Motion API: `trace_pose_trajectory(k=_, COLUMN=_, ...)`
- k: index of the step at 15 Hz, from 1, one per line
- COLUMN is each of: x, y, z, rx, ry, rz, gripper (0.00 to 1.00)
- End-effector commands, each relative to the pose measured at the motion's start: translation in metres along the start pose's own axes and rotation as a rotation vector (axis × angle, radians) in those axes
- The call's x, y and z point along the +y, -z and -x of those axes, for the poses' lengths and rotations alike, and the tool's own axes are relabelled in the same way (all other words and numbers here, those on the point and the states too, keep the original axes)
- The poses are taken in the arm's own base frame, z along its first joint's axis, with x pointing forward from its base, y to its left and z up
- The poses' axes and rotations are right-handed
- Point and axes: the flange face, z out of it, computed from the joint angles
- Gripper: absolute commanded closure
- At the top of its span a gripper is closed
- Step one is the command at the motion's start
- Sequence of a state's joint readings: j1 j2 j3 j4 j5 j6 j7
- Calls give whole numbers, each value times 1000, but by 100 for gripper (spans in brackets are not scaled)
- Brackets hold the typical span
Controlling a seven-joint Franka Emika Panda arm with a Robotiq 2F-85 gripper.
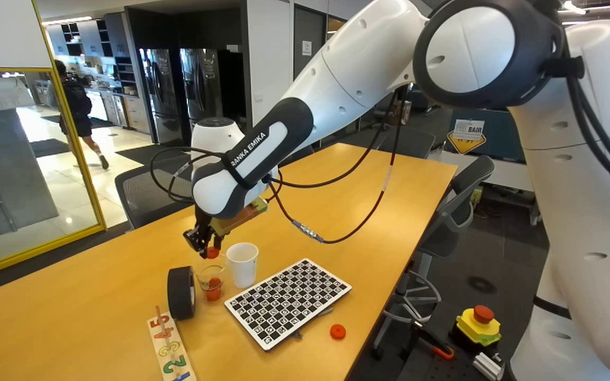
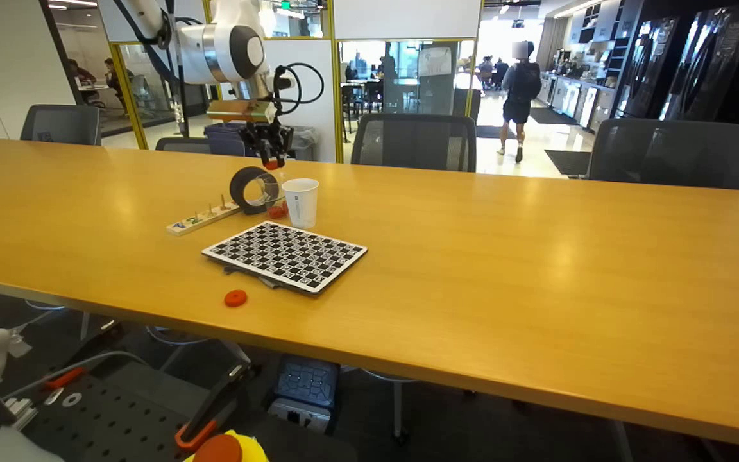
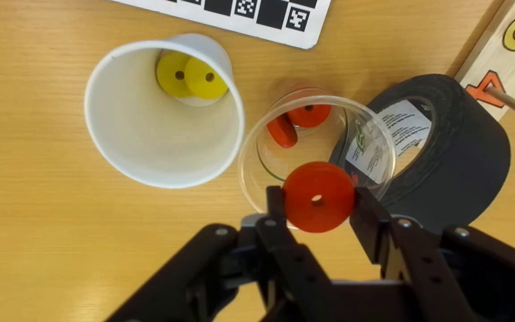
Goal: Put the yellow circles into the white cup and the orange circles into the transparent cup.
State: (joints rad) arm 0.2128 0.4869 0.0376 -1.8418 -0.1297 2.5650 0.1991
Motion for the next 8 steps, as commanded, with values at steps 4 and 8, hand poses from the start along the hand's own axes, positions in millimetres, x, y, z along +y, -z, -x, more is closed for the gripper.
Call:
trace_pose_trajectory(k=4, x=7, y=-9, z=-21, rx=-30, ry=1, rz=-28, gripper=32)
trace_pose_trajectory(k=8, x=7, y=-7, z=-15, rx=-46, ry=-3, rz=-26, gripper=4)
